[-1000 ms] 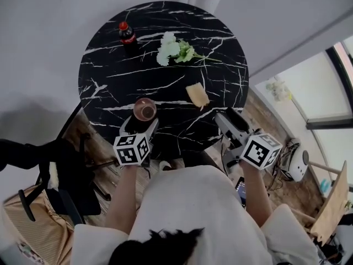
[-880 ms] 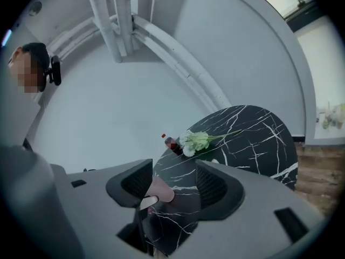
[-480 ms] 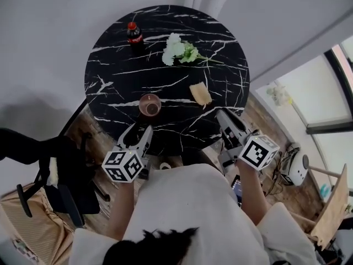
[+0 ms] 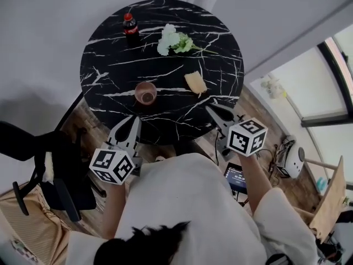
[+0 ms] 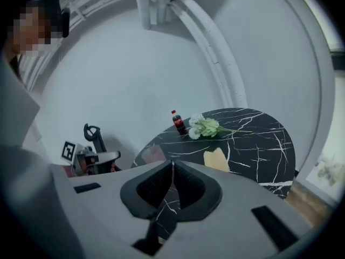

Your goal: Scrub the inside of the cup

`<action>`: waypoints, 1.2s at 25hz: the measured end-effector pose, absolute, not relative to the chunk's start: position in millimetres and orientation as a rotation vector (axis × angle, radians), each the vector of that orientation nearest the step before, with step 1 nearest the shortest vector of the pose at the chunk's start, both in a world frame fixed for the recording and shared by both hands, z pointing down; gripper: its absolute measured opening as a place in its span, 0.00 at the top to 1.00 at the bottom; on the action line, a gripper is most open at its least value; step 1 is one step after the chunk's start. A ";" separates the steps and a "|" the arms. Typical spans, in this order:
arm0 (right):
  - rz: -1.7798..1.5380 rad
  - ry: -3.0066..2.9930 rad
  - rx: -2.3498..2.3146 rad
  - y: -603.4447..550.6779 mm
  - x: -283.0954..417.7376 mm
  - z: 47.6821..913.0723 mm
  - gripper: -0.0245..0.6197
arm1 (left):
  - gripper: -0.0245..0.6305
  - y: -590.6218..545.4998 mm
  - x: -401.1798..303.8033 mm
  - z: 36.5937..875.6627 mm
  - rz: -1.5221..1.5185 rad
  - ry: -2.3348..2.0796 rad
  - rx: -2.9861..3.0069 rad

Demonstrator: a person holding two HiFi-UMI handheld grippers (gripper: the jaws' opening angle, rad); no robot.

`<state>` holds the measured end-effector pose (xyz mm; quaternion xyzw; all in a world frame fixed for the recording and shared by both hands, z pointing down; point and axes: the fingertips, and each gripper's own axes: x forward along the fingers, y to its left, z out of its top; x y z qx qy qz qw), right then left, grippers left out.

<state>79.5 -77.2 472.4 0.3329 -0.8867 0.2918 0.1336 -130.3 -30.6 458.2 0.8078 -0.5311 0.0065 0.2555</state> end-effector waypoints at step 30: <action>0.726 -2.529 0.926 -95.5 83.7 482.2 0.91 | 0.95 -35.1 -138.1 458.8 0.056 -1.447 2.194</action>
